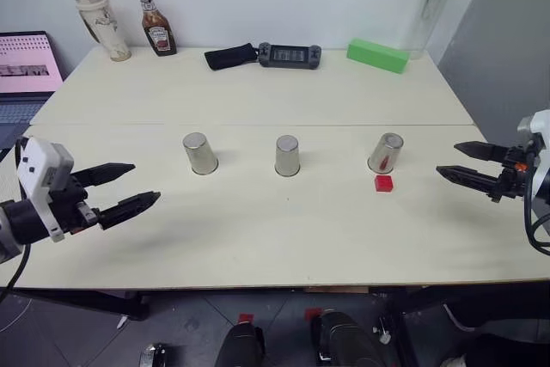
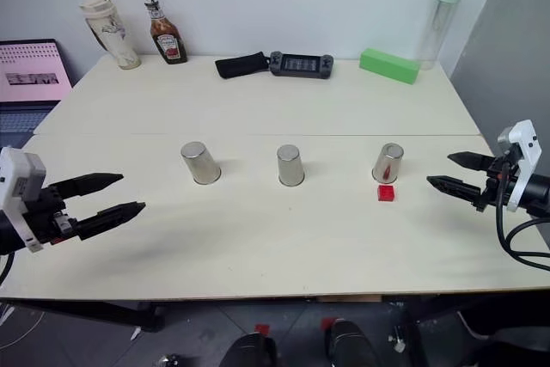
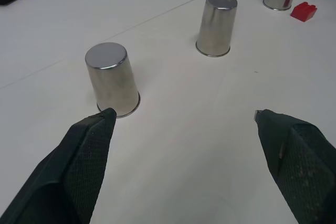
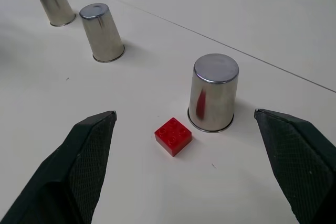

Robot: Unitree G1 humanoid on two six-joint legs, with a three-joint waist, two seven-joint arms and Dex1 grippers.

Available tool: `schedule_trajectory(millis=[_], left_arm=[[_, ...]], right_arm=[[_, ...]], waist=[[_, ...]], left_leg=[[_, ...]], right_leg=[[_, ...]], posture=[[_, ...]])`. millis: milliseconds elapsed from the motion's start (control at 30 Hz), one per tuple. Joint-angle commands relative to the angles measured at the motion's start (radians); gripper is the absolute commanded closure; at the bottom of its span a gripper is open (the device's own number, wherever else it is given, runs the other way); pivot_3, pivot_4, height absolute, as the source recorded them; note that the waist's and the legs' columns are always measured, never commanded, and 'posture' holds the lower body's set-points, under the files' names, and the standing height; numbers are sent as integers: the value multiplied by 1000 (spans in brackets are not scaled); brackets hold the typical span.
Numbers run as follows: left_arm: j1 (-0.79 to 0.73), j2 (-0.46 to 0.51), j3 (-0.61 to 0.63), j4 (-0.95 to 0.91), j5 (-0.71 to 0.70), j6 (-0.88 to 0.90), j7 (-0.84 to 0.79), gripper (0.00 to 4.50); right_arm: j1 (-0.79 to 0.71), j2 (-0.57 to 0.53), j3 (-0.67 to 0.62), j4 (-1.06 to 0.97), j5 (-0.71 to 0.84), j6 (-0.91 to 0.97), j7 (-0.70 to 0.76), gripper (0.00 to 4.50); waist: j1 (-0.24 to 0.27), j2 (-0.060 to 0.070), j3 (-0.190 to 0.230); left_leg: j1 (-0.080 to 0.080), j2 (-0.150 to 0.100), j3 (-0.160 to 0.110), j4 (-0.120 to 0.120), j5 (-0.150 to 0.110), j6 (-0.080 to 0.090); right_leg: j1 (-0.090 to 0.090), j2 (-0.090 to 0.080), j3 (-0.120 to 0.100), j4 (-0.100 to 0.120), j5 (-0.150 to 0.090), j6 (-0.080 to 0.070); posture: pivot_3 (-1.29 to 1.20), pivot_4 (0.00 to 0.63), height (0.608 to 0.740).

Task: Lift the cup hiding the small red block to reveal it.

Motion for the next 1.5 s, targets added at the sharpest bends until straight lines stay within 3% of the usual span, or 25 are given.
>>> schedule_trajectory(millis=[33,1500], left_arm=[[2,12,42,-7,3,-22,-2,0],[-10,-2,6,-36,-36,4,5,0]], right_arm=[[-26,-2,-6,-7,4,-16,7,24],[-38,-6,2,12,-5,-23,6,24]], waist=[[0,0,0],[0,0,0]], left_leg=[[0,0,0,0,0,0],[0,0,0,0,0,0]], right_leg=[[0,0,0,0,0,0],[0,0,0,0,0,0]], posture=[[0,150,740],[0,150,740]])
